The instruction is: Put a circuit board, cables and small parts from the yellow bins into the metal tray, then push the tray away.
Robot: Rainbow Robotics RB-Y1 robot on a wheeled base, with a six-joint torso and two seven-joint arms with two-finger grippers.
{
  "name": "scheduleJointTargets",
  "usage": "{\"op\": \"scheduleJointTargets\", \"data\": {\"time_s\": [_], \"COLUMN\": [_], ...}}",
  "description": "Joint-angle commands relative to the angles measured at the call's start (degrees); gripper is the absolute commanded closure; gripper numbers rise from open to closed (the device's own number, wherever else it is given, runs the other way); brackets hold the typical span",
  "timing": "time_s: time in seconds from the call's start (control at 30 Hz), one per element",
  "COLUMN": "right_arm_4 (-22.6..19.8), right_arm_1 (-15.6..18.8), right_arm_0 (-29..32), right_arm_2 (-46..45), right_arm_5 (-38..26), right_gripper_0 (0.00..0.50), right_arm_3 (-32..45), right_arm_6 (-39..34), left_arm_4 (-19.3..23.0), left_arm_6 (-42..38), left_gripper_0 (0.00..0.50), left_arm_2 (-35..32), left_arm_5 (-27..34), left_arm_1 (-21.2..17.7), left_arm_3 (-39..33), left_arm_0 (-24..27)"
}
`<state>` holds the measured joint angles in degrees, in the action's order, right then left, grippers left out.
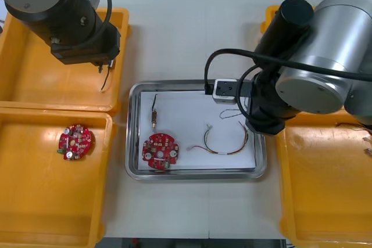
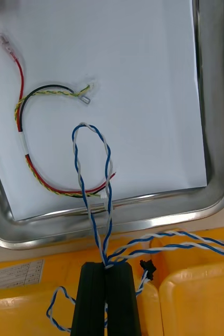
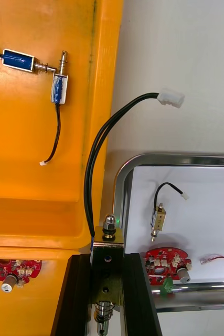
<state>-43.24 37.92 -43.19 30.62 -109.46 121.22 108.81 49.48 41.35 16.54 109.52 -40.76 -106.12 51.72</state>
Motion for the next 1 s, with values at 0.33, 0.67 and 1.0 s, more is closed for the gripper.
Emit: {"op": "scheduleJointTargets", "data": {"time_s": [0.33,0.67,1.0], "right_arm_4": [5.6,7.3,5.9], "right_arm_1": [-6.1,-6.0,-6.1], "right_arm_0": [-4.3,-4.3,-4.3], "right_arm_2": [4.0,8.6,8.8], "right_arm_5": [7.6,14.7,18.9], "right_gripper_0": [0.500,0.500,0.500], "right_arm_3": [-8.1,-13.1,-19.7], "right_arm_6": [4.3,6.9,16.8], "left_arm_4": [-0.2,-0.1,0.0], "left_arm_6": [0.8,0.5,0.6], "left_gripper_0": [0.500,0.500,0.500], "left_arm_2": [-1.4,-1.4,-1.4], "left_arm_5": [0.5,0.5,0.5], "left_arm_1": [-1.0,-1.0,-0.9], "left_arm_3": [-1.5,-1.2,-1.1], "left_arm_0": [-0.5,-0.4,-0.4]}}
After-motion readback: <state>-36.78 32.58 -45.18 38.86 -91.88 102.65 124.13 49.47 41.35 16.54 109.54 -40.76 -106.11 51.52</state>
